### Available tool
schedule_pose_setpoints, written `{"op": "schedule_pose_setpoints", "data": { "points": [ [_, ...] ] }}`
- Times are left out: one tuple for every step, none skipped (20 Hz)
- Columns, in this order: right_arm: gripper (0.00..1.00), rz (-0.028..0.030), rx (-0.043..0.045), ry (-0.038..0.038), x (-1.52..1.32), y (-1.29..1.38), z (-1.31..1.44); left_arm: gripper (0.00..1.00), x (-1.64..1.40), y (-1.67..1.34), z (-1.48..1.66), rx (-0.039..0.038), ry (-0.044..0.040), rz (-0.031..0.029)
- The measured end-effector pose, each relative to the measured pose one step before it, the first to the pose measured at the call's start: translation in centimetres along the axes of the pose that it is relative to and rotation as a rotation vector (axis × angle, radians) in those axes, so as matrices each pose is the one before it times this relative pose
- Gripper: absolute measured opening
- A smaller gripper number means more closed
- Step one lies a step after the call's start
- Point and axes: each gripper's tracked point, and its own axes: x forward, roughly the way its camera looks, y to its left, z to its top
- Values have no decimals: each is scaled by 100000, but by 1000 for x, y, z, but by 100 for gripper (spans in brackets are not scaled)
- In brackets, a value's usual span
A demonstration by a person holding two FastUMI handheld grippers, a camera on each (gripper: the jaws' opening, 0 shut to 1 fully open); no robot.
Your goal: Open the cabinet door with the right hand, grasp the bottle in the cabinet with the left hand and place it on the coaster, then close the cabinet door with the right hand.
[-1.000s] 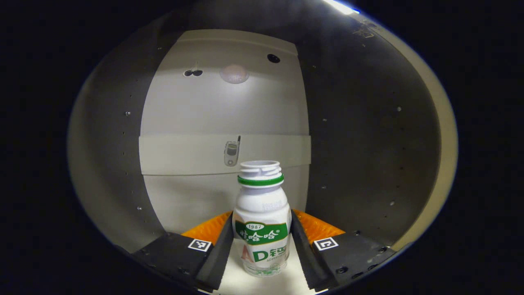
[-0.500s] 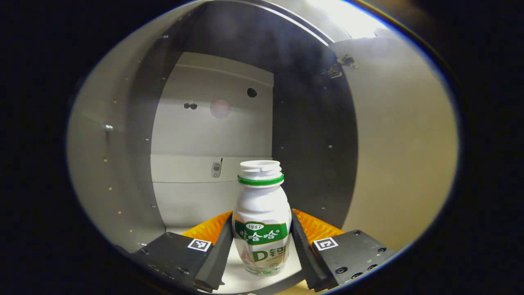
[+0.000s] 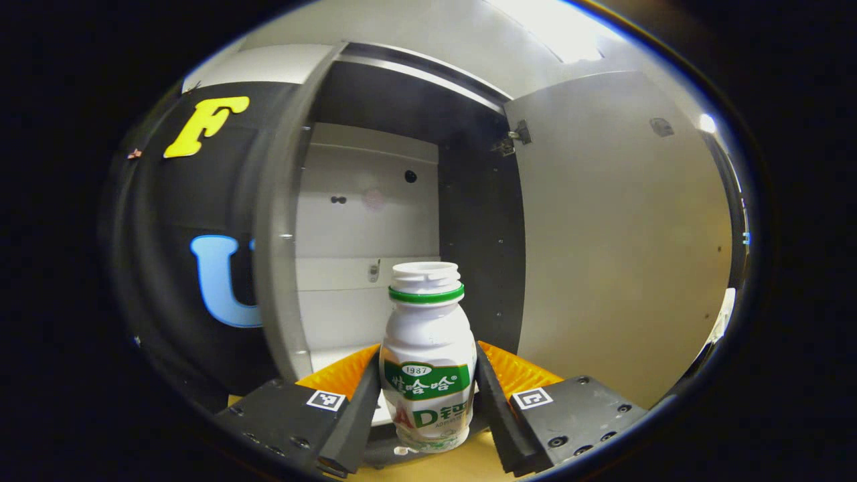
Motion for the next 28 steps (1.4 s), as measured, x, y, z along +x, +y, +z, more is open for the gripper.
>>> {"op": "schedule_pose_setpoints", "data": {
  "points": [
    [5,7023,-485,912,256,1148,-511,76,-1794,700,-96,272,-132,4909],
    [6,6857,19,414,512,1130,-369,76,-1653,739,-189,105,-65,4782],
    [5,6728,979,1330,488,36,-222,76,-1428,471,-191,-178,252,4654],
    [6,6481,1414,1244,101,643,-466,76,-1730,541,-304,-473,450,4690],
    [6,6229,790,1443,53,898,-481,76,-1719,455,-432,-313,455,4587],
    [6,5067,-360,1120,137,548,-480,75,-1655,460,-270,407,268,4323],
    [5,3334,-1418,848,505,237,-474,76,-1649,530,-333,756,-156,4704],
    [6,2657,-1823,639,211,231,-536,76,-1647,556,-492,917,115,4090],
    [6,2985,-811,205,489,210,-409,75,-1438,262,-784,770,325,3815],
    [6,2986,227,413,321,400,-461,76,-1405,442,-910,340,737,3375],
    [6,2706,885,428,122,475,-623,76,-1153,230,-1207,-198,1088,2472],
    [6,1883,1191,1088,272,353,-598,76,-939,199,-1267,-926,1407,1610],
    [6,1738,865,1514,696,218,-672,76,-699,85,-1363,-1702,1531,1072],
    [6,647,675,1770,725,-1,-819,76,-489,157,-1369,-2398,1159,392],
    [6,420,809,1861,825,93,-908,76,-129,67,-1242,-2635,209,-474],
    [6,99,665,1064,750,116,-761,76,22,138,-1125,-2571,-564,-481],
    [6,-673,545,452,1079,-233,-650,76,216,258,-1112,-2409,-1039,-794],
    [6,-1049,549,641,1092,-306,-951,76,328,377,-1400,-1892,-707,-481],
    [6,-1158,338,1578,1159,-257,-1408,76,314,391,-1632,-1215,289,344],
    [8,-1058,532,1099,811,-81,-1301,76,64,580,-2113,-694,1329,702],
    [10,-1273,416,226,1036,-211,-976,76,233,555,-1918,-369,1796,464],
    [10,-695,418,-553,918,-64,-976,76,109,437,-1955,-316,1031,429],
    [10,-1128,65,429,926,-57,-1173,76,69,350,-1791,-338,190,294],
    [16,-93,39,1522,924,-6,-1456,76,136,248,-1690,-195,101,109],
    [23,304,232,1762,801,253,-1553,76,176,416,-1701,-34,265,1359],
    [27,213,807,1387,803,231,-1341,76,228,482,-1813,547,1319,1186],
    [33,-27,1044,1907,788,35,-1337,76,279,103,-1517,1063,794,794],
    [37,490,1294,2033,585,226,-1263,76,530,-132,-1339,1206,706,405]
  ]
}}
